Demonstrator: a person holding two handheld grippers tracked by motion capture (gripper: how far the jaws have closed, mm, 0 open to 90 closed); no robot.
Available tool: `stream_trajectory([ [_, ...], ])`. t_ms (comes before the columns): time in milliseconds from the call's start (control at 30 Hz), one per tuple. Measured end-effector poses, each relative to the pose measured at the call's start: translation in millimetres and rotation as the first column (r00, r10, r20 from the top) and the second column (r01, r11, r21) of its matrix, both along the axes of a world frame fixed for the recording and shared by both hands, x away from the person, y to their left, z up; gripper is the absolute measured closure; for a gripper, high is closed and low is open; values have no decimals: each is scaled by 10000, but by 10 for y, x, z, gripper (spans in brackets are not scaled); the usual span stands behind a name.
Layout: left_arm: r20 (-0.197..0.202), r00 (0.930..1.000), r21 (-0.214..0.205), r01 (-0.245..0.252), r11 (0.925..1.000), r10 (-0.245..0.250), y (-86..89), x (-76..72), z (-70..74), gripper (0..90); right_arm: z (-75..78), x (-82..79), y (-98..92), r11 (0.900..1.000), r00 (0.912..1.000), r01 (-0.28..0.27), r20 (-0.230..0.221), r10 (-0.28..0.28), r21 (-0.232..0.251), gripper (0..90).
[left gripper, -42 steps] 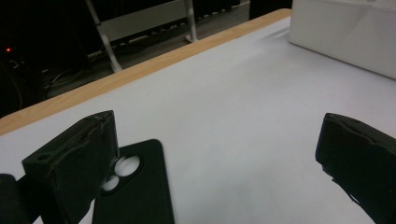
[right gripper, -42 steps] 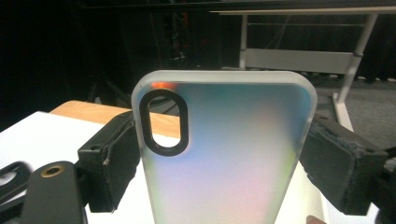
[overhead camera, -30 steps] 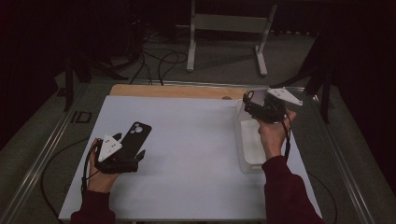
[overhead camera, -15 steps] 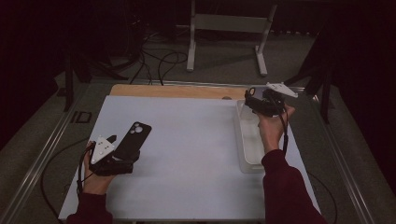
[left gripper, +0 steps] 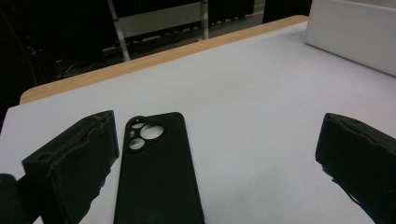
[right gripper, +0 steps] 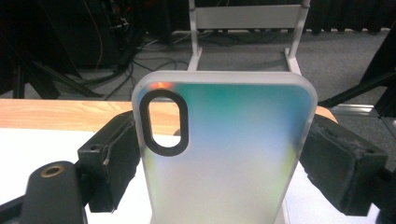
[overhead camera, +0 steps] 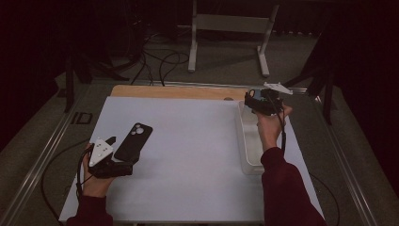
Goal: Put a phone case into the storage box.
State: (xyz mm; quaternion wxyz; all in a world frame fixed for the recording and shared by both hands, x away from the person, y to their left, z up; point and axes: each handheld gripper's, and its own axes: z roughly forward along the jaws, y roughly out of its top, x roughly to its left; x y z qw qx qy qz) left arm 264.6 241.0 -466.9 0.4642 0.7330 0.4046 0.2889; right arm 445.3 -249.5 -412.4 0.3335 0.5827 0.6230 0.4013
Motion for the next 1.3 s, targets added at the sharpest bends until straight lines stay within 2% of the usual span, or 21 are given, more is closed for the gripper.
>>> stream_trajectory([
  [167,-27,10000,-12,9,10000,-9,-4,-2,-3,0,-51,51,-4,9997,9996,88,-277,-82,224,164],
  [333,-14,10000,-60,64,10000,-65,-6,-5,2,0,-110,96,10,10000,9981,52,-615,-48,71,163],
  [400,-15,10000,-246,78,9997,-78,8,-8,9,0,-150,121,26,9999,9963,-4,-855,-10,-170,162],
  [533,47,10000,-428,70,9991,-68,25,-16,26,0,-201,157,52,9995,9932,36,-1162,-73,-325,162],
  [633,66,9999,-405,88,9991,-85,27,-21,34,0,-237,189,56,9989,9913,124,-1307,-181,-443,161],
  [767,47,9999,-396,106,9992,-104,20,-19,30,0,-275,224,53,9985,9894,176,-1433,-248,-514,161],
  [900,61,9999,-526,109,9986,-106,24,-19,40,0,-303,255,49,9992,9882,213,-1506,-262,-336,161],
  [1100,63,9999,-535,112,9985,-109,25,-20,41,0,-355,292,53,9985,9856,302,-1646,-373,-454,161],
  [1300,63,9998,-510,167,9986,-164,8,-22,44,0,-393,328,42,9982,9868,517,-1524,-555,-290,158],
])
